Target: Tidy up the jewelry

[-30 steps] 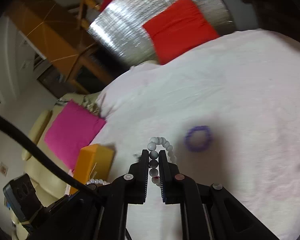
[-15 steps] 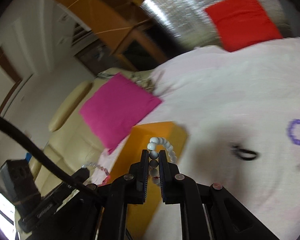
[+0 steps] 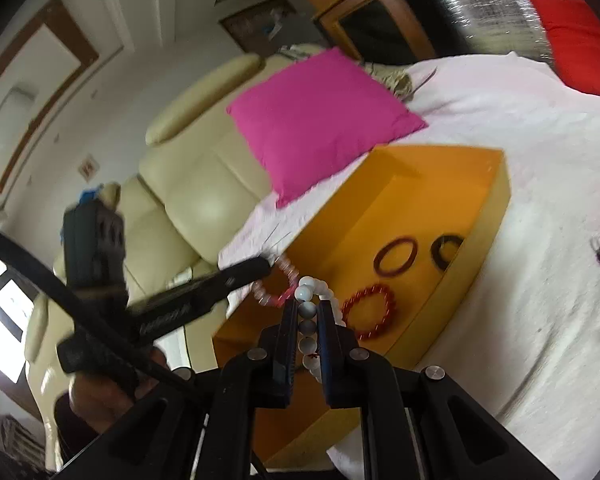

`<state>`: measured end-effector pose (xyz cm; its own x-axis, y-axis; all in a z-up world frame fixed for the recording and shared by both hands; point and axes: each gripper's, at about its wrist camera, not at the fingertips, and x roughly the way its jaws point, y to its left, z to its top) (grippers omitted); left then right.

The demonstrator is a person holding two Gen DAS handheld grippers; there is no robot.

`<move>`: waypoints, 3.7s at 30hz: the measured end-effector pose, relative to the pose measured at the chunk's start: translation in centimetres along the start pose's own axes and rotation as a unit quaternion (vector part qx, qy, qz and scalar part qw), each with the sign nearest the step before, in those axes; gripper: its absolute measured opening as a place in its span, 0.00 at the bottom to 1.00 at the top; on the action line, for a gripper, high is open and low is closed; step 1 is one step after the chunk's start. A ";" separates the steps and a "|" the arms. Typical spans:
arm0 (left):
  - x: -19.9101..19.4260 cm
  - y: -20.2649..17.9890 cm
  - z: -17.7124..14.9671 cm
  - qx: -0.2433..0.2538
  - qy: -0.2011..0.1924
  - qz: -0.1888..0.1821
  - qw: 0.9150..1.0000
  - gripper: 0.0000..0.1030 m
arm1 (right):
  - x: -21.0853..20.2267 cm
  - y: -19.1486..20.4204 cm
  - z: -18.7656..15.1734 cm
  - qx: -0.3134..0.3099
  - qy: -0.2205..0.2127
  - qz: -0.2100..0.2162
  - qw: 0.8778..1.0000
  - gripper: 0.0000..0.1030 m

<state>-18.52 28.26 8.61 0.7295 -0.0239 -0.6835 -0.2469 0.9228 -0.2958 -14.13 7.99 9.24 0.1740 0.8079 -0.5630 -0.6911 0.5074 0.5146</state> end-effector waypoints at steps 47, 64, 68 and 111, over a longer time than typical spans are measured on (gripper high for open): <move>2.0 -9.8 0.8 0.040 0.018 0.032 0.999 0.66 | -7.5 -8.1 0.0 0.104 -0.038 -0.098 0.989 0.21; -0.5 -20.7 1.9 0.120 -0.074 0.048 0.989 0.82 | -21.8 -15.2 -0.3 0.195 -0.132 -0.296 0.926 0.48; 0.2 -23.1 1.7 0.145 -0.081 0.034 0.986 0.84 | -25.8 -16.8 -1.5 0.224 -0.162 -0.319 0.906 0.48; 10.5 -26.5 -2.8 0.236 -0.007 0.018 0.972 0.84 | -22.8 -23.5 -3.3 0.289 -0.112 -0.322 0.895 0.48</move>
<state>-6.07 2.48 7.37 0.7359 0.0141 -0.6770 0.0443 0.9966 0.0689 -4.17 -23.39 7.87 0.5871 0.2991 -0.7522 0.0693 0.9072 0.4149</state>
